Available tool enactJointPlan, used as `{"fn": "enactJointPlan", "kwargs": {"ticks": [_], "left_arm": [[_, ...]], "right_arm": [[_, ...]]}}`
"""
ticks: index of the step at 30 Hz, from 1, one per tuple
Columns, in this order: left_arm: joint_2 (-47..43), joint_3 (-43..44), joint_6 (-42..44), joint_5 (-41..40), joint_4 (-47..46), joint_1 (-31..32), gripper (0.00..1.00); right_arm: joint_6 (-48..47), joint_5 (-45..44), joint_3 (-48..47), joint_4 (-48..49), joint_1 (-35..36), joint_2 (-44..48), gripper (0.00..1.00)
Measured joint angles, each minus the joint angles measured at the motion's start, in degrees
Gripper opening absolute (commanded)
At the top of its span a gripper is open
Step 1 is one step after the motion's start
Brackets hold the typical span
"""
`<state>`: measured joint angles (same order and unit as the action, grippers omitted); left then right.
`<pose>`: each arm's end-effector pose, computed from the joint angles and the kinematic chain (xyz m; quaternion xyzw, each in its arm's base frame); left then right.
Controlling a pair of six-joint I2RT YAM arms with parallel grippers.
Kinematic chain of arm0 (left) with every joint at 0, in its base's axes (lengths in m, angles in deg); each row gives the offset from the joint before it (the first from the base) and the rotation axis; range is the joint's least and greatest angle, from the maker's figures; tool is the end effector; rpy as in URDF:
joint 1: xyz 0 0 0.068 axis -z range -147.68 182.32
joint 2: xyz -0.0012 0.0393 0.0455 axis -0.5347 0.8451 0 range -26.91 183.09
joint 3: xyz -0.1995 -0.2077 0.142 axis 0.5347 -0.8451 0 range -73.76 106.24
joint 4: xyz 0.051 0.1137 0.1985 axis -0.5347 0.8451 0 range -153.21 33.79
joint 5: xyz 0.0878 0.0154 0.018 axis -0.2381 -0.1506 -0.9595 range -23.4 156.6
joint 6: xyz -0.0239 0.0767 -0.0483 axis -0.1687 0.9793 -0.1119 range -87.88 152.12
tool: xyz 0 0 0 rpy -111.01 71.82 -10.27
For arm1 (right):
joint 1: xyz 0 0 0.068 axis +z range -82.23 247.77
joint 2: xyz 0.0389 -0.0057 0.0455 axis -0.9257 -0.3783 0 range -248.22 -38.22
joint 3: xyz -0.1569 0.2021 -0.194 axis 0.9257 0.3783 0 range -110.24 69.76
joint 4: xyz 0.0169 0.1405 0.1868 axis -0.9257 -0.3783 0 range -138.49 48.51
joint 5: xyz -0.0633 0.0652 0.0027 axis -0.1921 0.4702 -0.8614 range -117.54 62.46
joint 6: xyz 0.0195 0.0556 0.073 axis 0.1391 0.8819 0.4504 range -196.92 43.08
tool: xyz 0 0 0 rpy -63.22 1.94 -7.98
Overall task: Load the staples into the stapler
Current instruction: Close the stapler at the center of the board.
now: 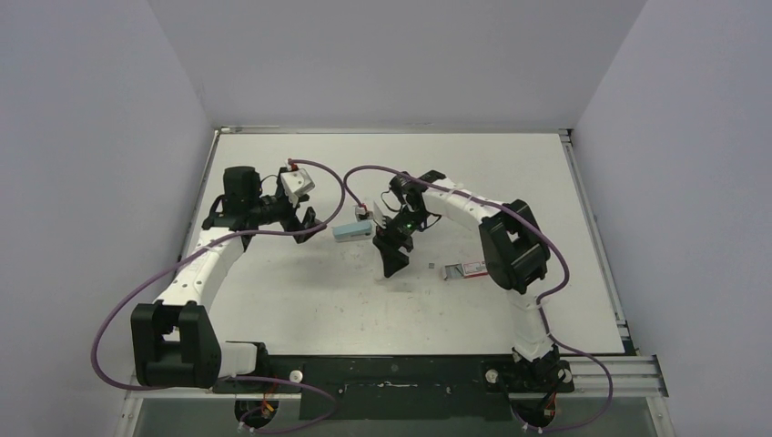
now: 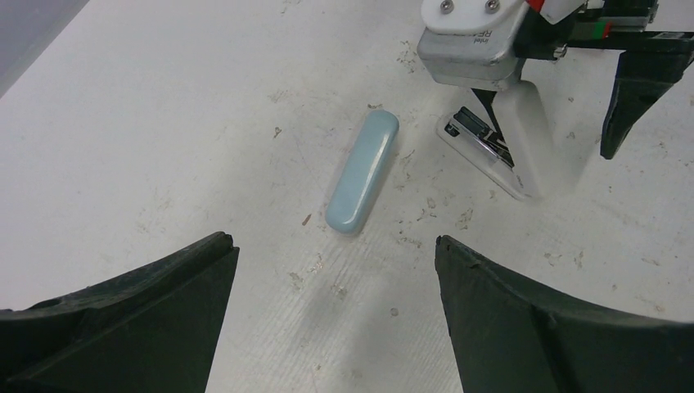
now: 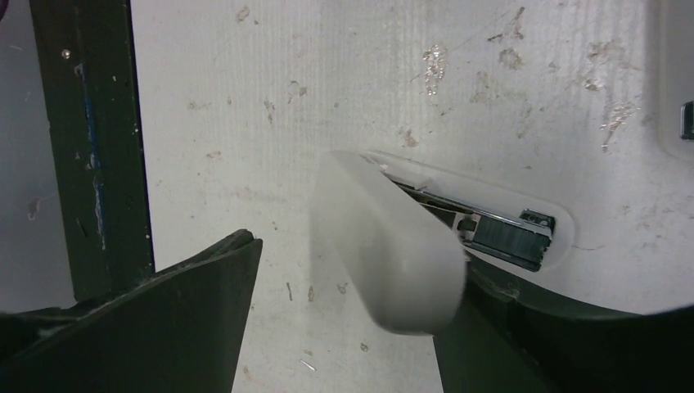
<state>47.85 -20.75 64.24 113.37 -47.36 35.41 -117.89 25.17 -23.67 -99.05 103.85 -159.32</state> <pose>0.2612 -0.0759 0.3113 0.4161 0.7320 -0.2432 0.4815 0.2930 0.2966 0.2100 -0.5721 0.6889 0.4416 0.0562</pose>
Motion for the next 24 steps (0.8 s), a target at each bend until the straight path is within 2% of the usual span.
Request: {"fn": "enactJointPlan", "kwargs": {"ticks": [7, 11, 19, 24], "left_arm": [[0.11, -1.01, -2.73, 0.2, -1.6, -0.04, 0.86], [0.11, -3.48, -6.75, -1.38, -3.8, 1.99, 0.86], [1.68, -5.51, -16.65, -10.1, -6.34, 15.02, 0.84], [7.69, -2.51, -24.24, -17.66, -5.6, 23.17, 0.84]], "right_arm": [[5.42, -2.43, -0.11, 3.32, -0.74, 0.0, 0.83], [7.43, -3.21, -0.04, 4.66, -2.54, 0.22, 0.88], [10.71, -4.52, 5.81, 8.15, -9.05, 7.8, 0.9], [13.9, -5.01, 11.58, 11.26, -14.82, 14.78, 0.9]]}}
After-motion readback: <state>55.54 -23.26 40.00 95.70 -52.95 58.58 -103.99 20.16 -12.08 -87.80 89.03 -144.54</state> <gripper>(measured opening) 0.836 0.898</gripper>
